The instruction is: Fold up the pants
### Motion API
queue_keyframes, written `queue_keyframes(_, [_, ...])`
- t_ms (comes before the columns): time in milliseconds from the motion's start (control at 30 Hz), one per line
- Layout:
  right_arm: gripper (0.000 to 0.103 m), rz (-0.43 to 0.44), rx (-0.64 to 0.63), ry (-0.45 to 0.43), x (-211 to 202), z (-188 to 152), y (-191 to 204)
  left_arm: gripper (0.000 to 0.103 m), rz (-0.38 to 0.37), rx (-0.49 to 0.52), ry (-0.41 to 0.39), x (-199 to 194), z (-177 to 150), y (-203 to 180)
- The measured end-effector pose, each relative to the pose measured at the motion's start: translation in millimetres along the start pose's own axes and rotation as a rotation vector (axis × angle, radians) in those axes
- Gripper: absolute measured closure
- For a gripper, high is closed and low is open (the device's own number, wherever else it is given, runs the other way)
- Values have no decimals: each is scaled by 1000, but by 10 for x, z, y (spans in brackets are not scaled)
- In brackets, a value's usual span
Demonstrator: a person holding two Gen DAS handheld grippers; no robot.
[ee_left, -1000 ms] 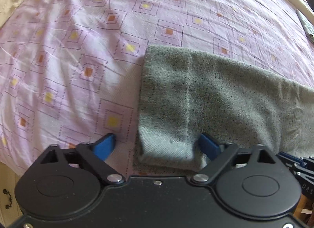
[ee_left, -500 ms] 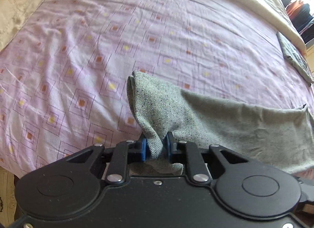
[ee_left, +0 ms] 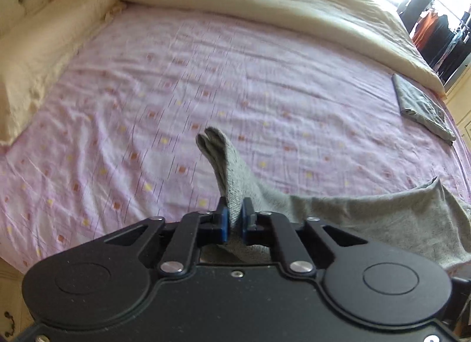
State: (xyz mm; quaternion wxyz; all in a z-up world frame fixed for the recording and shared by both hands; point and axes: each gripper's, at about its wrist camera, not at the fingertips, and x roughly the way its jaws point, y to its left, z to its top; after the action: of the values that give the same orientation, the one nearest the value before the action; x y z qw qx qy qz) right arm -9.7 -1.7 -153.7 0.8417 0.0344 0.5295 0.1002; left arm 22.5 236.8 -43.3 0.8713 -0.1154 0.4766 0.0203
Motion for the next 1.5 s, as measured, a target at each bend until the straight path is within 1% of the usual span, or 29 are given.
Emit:
queue_keyframes(33, [90,6,-7,41,74,1,-48,94,6,10,-7,-31,3,-77])
queue_keyframes(67, [89,28,-18,102,170,-2,-96,94,11,18,-9,-52,15,-159])
queue_keyframes(100, [89,55,-37,131,218,-13,-136,94,18,22,-12,-63,20,-235])
queue_keyframes(133, [90,75,-61,113,191,-7,-164,94,24,28,-17,-79,22,-318])
queue_keyframes(167, [90,91,-79,127,180,19,-187,94,27,37,-21,-84,17,-400])
queue_keyframes(233, [90,114,-84,129,124,87,-254,95,46,48,-25,-62,-10,-552])
queue_keyframes(333, [90,142,-81,100,0,183,-417,95,52,51,-33,-59,-32,-808])
queue_keyframes(500, [90,164,-2,86,-109,276,-876,95,19,119,-70,-79,-50,-1418])
queue_keyframes(633, [90,142,21,76,-160,301,-1209,95,-39,164,-68,68,-105,-1978])
queue_keyframes(733, [90,127,53,73,-221,267,-1480,95,-81,191,-39,273,-225,-2426])
queue_keyframes(800, [90,108,68,80,-248,228,-1641,95,-110,219,1,451,-369,-2701])
queue_keyframes(867, [90,94,83,93,-272,182,-1799,90,-117,257,81,671,-544,-2938])
queue_keyframes(900, [90,84,88,99,-275,164,-1887,84,-120,270,129,779,-630,-3024])
queue_keyframes(933, [90,73,93,105,-285,150,-1960,82,-127,275,171,858,-709,-3092])
queue_keyframes(967, [90,64,100,110,-310,131,-2034,82,-123,274,199,897,-775,-3131])
queue_keyframes(1000, [90,60,105,112,-323,124,-2084,82,-113,271,210,889,-820,-3148])
queue_keyframes(1067, [90,50,103,109,-363,125,-2172,82,-114,255,188,772,-857,-3112])
queue_keyframes(1100, [90,43,94,104,-379,137,-2195,79,-117,246,174,713,-857,-3065])
queue_keyframes(1133, [90,37,85,96,-394,156,-2208,70,-111,233,161,663,-831,-3034])
queue_keyframes(1200, [90,33,75,66,-421,209,-2229,57,-68,203,139,624,-786,-2886])
queue_keyframes(1267, [89,53,82,32,-414,263,-2237,55,0,161,140,685,-751,-2687])
queue_keyframes(1333, [88,74,89,24,-367,329,-2219,56,64,119,177,810,-746,-2442])
queue_keyframes(1400, [87,88,103,47,-269,407,-2207,56,118,95,226,964,-788,-2190])
queue_keyframes(1467, [87,87,140,68,-151,476,-2211,56,156,95,286,1125,-853,-1986])
queue_keyframes(1500, [87,85,165,83,-98,488,-2224,56,164,99,317,1199,-892,-1904])
